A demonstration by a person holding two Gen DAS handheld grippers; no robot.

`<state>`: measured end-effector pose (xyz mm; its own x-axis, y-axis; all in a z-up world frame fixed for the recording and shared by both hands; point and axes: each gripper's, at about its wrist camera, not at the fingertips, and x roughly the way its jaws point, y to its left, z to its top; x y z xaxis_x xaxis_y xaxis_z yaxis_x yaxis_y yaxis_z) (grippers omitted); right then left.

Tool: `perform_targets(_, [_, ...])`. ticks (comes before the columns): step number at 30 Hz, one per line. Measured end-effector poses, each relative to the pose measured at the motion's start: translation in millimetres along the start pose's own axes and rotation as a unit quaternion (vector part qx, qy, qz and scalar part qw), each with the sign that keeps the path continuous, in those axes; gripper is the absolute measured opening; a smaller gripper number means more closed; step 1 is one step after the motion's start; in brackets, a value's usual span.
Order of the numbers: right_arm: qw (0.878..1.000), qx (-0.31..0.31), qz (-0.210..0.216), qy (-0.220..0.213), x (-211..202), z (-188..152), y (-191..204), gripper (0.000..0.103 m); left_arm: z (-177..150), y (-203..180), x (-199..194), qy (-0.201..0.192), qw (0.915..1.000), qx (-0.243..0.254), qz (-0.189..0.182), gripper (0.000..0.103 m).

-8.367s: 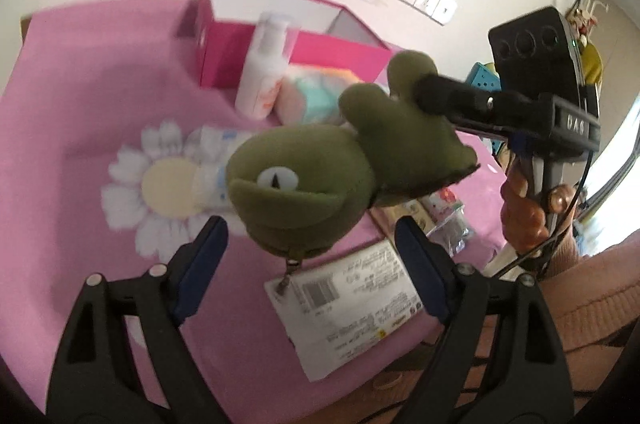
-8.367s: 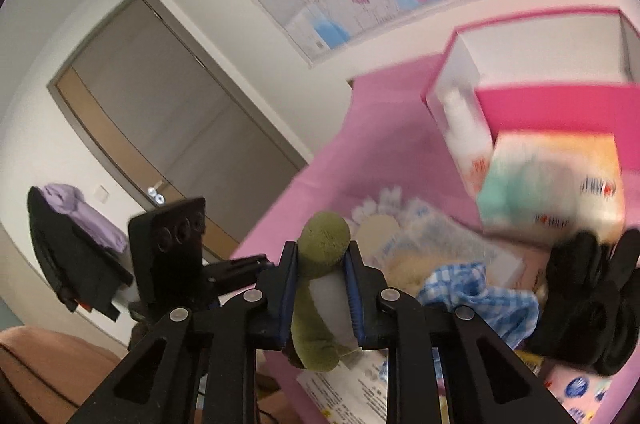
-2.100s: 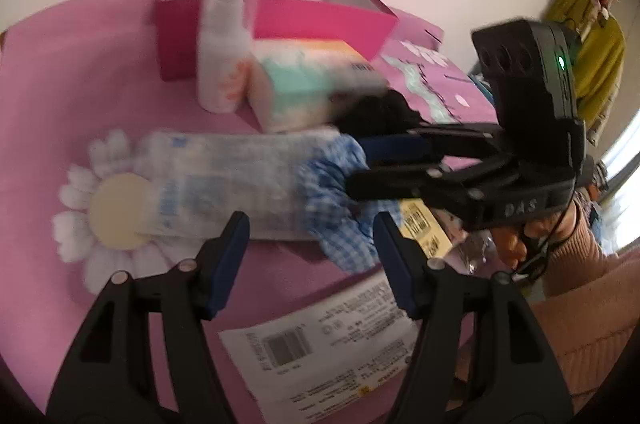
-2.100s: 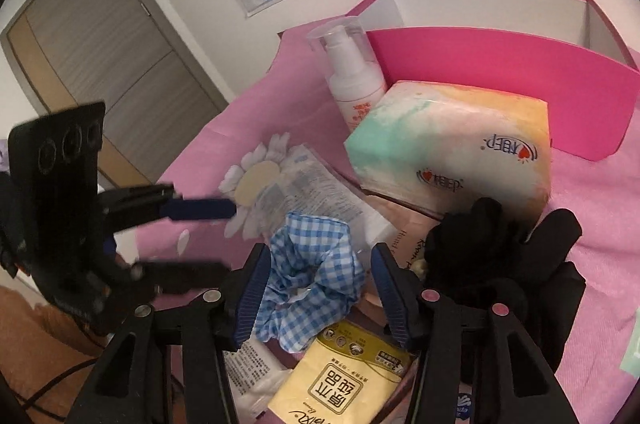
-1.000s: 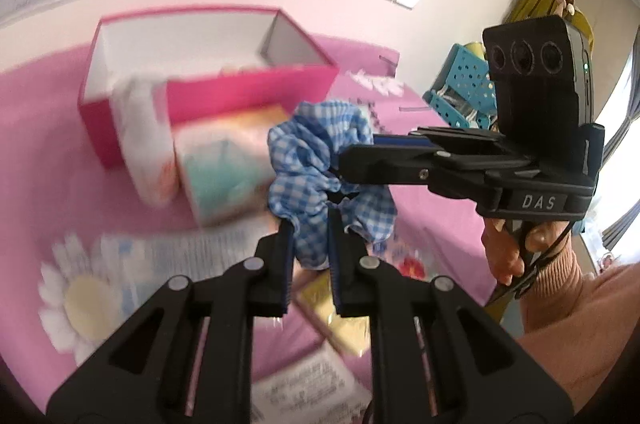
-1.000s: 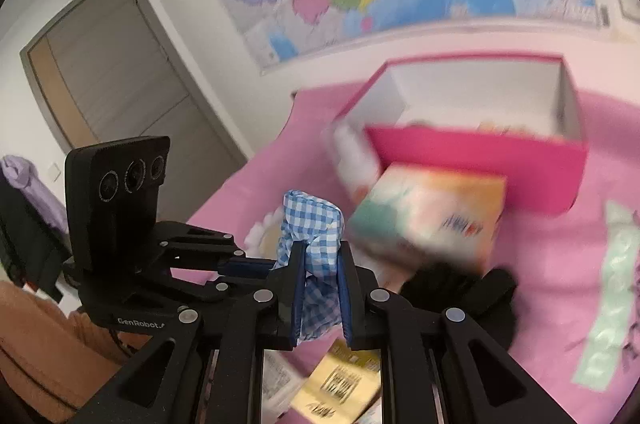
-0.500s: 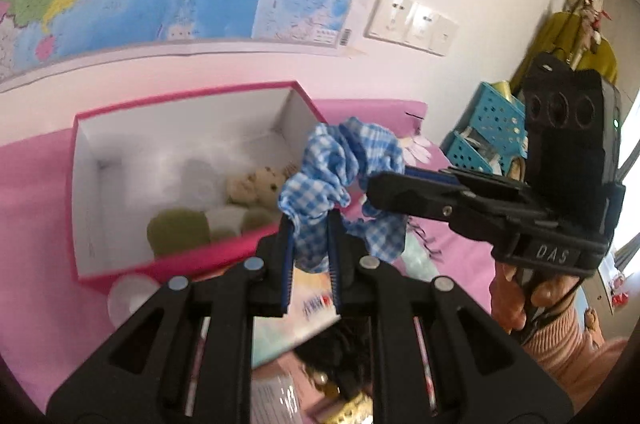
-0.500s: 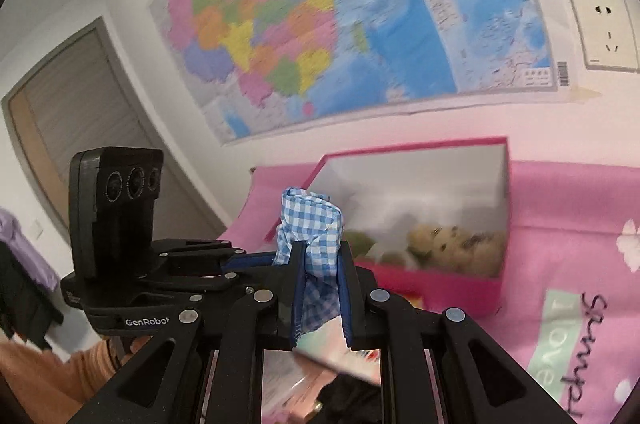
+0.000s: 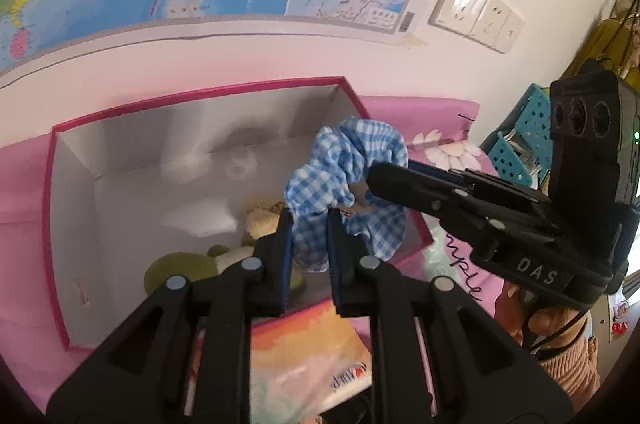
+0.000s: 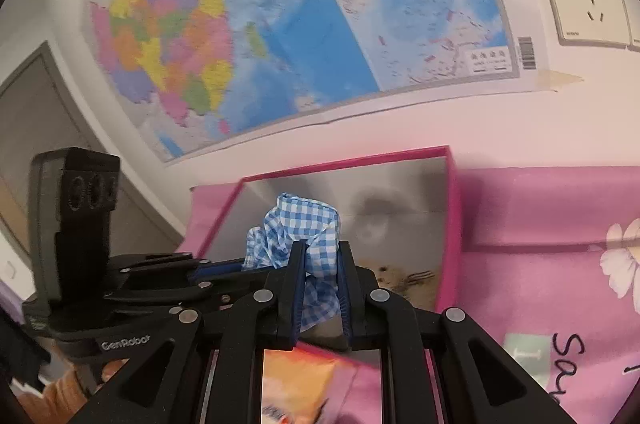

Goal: Organize soft objects
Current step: 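Carry the scrunchie with the right gripper into the pink box and release, then grasp the black fabric item with the right gripper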

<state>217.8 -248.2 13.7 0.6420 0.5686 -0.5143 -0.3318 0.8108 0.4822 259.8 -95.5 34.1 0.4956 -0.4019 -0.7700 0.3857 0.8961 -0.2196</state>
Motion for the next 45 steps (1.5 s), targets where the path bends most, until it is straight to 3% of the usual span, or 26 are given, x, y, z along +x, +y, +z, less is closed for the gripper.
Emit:
perform_targets(4, [0.999, -0.004, -0.037, 0.005, 14.5, 3.2, -6.5, 0.016, 2.2, -0.6, 7.1, 0.002, 0.9997, -0.003, 0.023, 0.021])
perform_targets(6, [0.998, -0.009, -0.068, 0.006, 21.9, 4.6, -9.1, 0.02, 0.3, -1.2, 6.5, -0.002, 0.9995, -0.001, 0.032, 0.027])
perform_targets(12, [0.993, -0.023, -0.119, 0.007, 28.8, 0.3, -11.2, 0.036, -13.2, -0.1, -16.5, -0.034, 0.998, 0.012, 0.051, 0.028])
perform_targets(22, [0.996, -0.009, -0.089, -0.018, -8.8, -17.4, -7.6, 0.044, -55.0, 20.1, -85.5, -0.107, 0.9936, 0.017, 0.031, 0.034])
perform_targets(27, [0.996, -0.009, -0.084, -0.021, -22.9, -31.7, -5.9, 0.048, -84.2, 57.0, -115.5, -0.129, 0.9906, -0.017, 0.044, 0.039])
perform_targets(29, [0.996, -0.002, -0.087, -0.02, -23.3, -35.2, -7.6, 0.054, -95.7, 74.3, -120.7, -0.127, 0.9903, -0.033, 0.044, 0.04])
perform_targets(34, [0.996, 0.036, -0.079, 0.0, -17.3, -45.0, -23.0, 0.055, -116.0, 112.3, -106.4, -0.097, 0.9914, -0.081, 0.034, 0.04])
perform_targets(38, [0.997, 0.04, -0.064, 0.012, -10.7, -53.6, -19.8, 0.056, -122.1, 125.5, -92.8, -0.09, 0.9921, -0.086, 0.013, 0.042])
perform_targets(45, [0.997, 0.03, -0.065, 0.018, -11.6, -57.4, -11.5, 0.056, -118.6, 139.5, -71.6, -0.065, 0.9929, -0.097, 0.022, 0.042])
